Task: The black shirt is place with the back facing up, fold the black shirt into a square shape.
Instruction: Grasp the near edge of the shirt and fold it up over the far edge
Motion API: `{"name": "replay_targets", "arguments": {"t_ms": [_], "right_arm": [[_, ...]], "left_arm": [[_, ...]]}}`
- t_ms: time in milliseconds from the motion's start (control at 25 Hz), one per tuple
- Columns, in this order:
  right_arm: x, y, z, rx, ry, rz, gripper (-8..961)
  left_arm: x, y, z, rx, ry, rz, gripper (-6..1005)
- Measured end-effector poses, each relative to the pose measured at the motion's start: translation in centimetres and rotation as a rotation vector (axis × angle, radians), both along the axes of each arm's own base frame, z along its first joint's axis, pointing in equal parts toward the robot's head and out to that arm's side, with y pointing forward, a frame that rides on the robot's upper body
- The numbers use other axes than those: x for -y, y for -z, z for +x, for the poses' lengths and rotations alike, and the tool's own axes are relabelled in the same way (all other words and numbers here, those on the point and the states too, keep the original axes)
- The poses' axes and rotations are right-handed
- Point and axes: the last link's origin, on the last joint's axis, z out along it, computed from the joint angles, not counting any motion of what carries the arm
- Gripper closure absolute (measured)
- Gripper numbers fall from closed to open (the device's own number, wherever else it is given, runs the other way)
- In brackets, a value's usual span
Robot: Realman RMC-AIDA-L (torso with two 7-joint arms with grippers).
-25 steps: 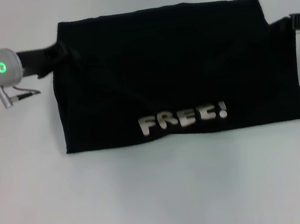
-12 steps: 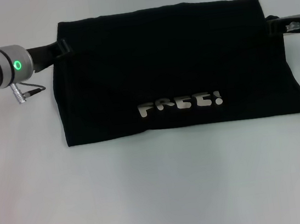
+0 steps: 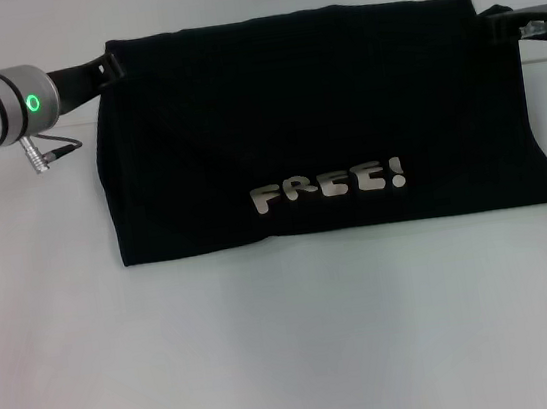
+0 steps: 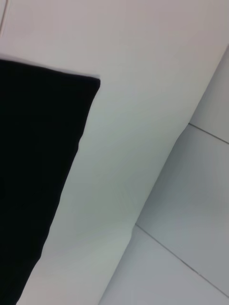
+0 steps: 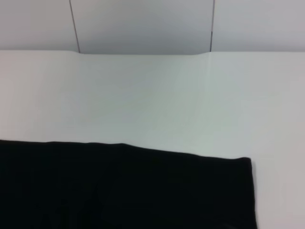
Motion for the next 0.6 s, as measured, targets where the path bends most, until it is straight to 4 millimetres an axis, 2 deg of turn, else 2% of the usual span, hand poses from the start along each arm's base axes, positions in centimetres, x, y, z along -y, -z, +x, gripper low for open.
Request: {"name": "replay_targets", "arguments": {"t_ms": [200, 440, 600], "right_arm": [[-0.2, 0.1, 0.0, 0.016, 0.002, 0.027, 841], [0.4, 1.9, 0.9, 0.063, 0.021, 0.009, 836], [0.8, 2.5, 1.2, 0.074, 0.021, -0.023, 833]], "left_arm": [[0.0, 0.3, -0.1, -0.026, 0.003, -0.002, 934], [0.4, 2.2, 0.2, -0.107, 0.031, -0.035, 932], [0.3, 2.7, 0.5, -0.121, 0.041, -0.054, 930]]}}
